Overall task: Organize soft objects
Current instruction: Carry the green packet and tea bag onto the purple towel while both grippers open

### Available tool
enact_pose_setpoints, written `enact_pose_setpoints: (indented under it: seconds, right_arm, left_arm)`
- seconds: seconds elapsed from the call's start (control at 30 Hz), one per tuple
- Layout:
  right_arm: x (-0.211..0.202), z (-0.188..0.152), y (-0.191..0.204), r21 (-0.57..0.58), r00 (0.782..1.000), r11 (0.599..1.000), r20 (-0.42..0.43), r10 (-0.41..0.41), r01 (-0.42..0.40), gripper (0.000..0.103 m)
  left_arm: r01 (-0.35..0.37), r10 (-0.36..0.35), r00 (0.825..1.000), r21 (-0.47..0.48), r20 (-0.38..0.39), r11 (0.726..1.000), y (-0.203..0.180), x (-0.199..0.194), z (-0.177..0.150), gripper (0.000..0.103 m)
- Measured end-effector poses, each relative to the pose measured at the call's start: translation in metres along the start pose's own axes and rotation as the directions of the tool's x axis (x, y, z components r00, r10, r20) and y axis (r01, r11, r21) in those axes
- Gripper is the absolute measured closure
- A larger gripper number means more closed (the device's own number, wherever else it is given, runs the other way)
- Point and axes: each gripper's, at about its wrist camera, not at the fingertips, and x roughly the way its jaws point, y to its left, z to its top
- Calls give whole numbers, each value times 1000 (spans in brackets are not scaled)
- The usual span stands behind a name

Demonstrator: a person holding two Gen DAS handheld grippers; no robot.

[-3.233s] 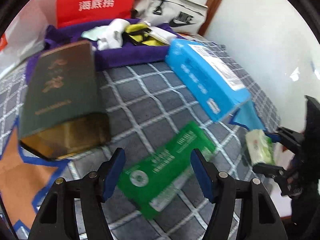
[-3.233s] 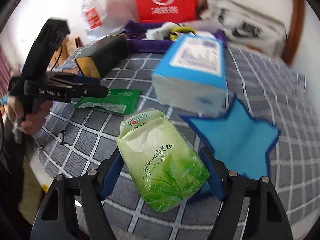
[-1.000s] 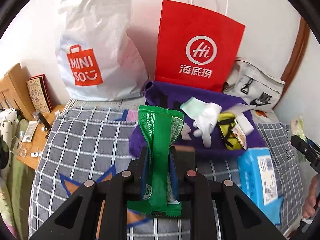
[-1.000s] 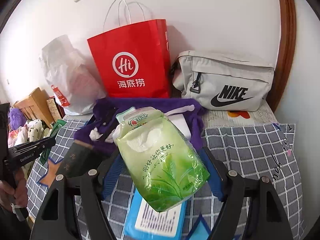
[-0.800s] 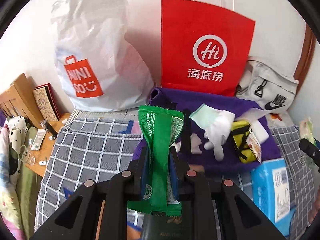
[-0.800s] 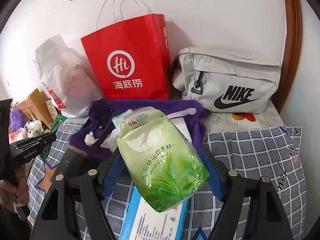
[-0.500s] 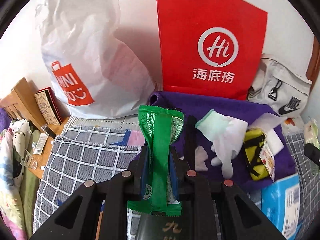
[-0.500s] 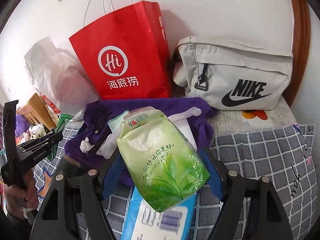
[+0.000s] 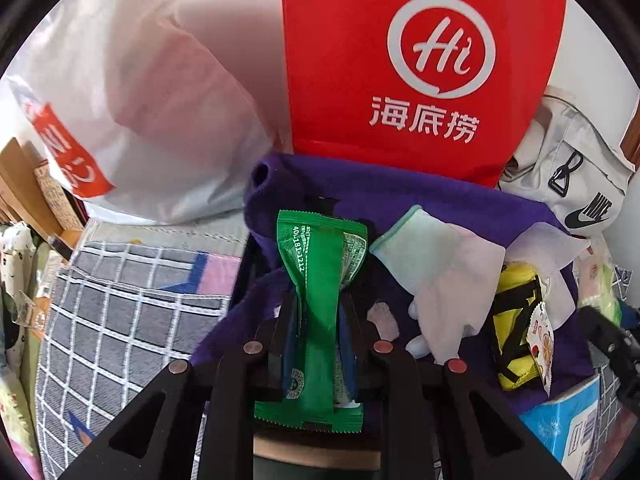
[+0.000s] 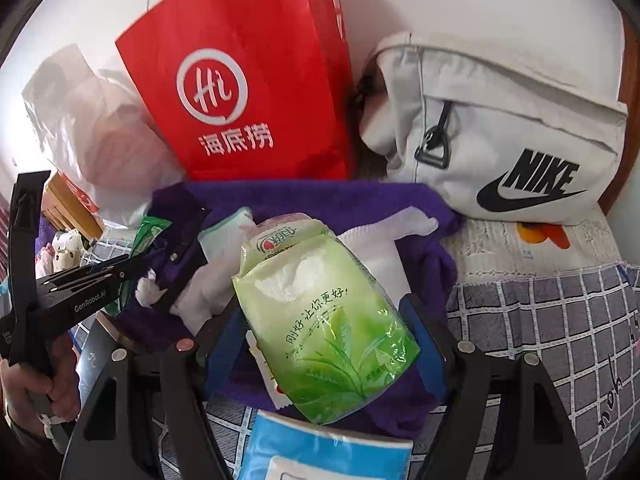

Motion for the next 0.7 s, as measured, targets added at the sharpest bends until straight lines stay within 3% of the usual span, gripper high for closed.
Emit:
enact_pose_setpoints:
  seconds: [0.1,0.23,0.37,0.53,0.6,0.7]
  right_arm:
    - [8,0,-3,1,1000,1000,-19,-7,7,28]
    - [15,0,-8,20,999,1000,-45,17,-16,28]
    - [20,1,-8,18,997,999,-65,36,-35,28]
    - [22,3,-10,23,996,998,-70,57,-56,22]
    - [20,3,-9,21,996,997,-53,69,-68,15]
    - [12,4,-7,9,998,998,-30,64,-63,12]
  left_arm:
    - [-11,11,1000,9,-13,1000,-3,7,2,83]
    - [59,-59,997,-8,-52,998,-3,15,5,83]
    - [45,-45,997,3,-65,999,-8,22,7,81]
    - [32,-31,997,13,-73,999,-15,27,10,72]
    - [40,-39,997,18,-73,999,-19,26,11,64]
    - [26,-25,998,24,-52,999,-22,20,12,56]
